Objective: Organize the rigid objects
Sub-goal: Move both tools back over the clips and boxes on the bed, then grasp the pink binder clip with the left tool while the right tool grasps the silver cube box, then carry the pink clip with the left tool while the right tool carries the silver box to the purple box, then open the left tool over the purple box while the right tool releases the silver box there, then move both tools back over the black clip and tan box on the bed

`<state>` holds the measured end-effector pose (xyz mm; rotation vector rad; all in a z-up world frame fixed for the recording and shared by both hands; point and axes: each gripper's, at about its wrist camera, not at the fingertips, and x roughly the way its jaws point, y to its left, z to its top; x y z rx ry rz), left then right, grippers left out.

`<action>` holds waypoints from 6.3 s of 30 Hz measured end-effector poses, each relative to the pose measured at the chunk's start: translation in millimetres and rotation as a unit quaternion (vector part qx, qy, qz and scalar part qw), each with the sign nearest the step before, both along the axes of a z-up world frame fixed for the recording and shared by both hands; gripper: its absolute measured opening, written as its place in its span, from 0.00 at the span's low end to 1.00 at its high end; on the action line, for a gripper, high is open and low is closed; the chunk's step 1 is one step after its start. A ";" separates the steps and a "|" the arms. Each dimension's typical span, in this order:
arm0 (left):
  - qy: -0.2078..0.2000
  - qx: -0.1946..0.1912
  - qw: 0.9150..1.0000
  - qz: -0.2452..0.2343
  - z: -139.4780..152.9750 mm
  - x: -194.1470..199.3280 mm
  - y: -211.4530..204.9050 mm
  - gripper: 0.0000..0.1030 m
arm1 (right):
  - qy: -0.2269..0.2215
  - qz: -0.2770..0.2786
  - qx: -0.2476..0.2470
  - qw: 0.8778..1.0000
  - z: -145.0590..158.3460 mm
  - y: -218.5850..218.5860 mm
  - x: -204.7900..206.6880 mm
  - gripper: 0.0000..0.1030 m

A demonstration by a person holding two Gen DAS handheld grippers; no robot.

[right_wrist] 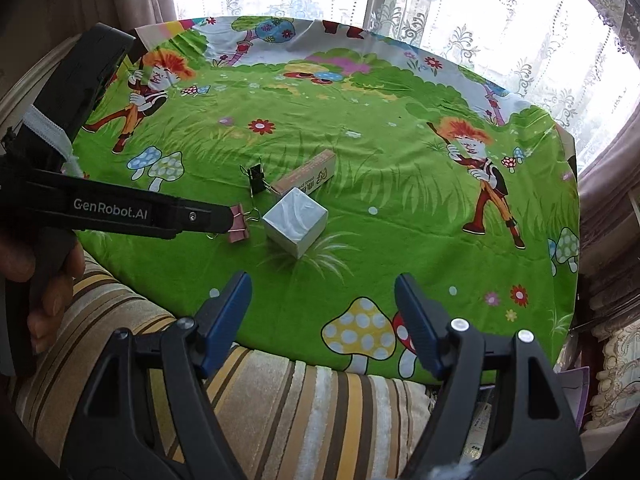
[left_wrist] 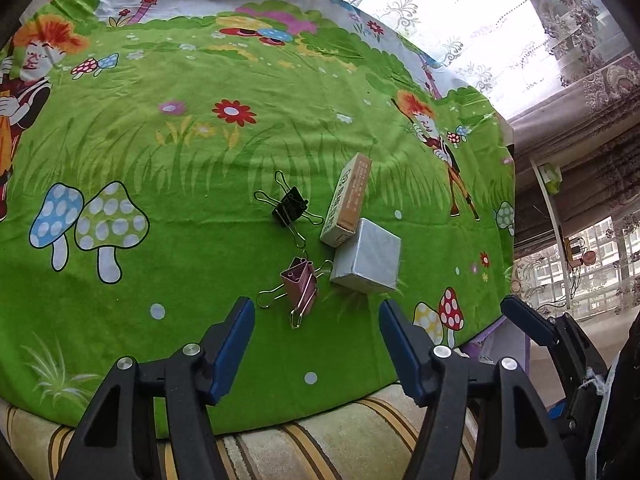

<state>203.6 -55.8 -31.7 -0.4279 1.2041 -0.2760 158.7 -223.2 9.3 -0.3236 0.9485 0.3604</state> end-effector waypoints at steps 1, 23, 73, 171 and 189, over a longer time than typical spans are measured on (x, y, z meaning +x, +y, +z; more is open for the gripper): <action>-0.001 0.004 1.000 -0.004 -0.7 2.4 -1.2 0.62 | -0.001 0.006 -0.007 1.000 -2.4 3.0 3.0 0.74; 0.019 0.000 0.999 -0.026 -27.5 14.0 0.8 0.11 | 0.014 0.060 -0.060 0.996 -36.3 40.3 32.3 0.74; -0.016 0.084 0.996 -0.036 -24.6 14.0 -2.9 0.23 | 0.035 -0.154 0.131 0.979 -12.8 -42.7 1.8 0.48; -0.208 0.028 0.974 -0.089 99.5 -151.5 -144.0 0.54 | -0.084 -0.256 0.126 0.955 44.8 -191.5 -155.9 0.87; -0.174 0.049 0.983 0.038 103.5 -66.7 -17.8 0.58 | -0.093 -0.128 0.102 0.982 88.8 -81.3 -66.6 0.91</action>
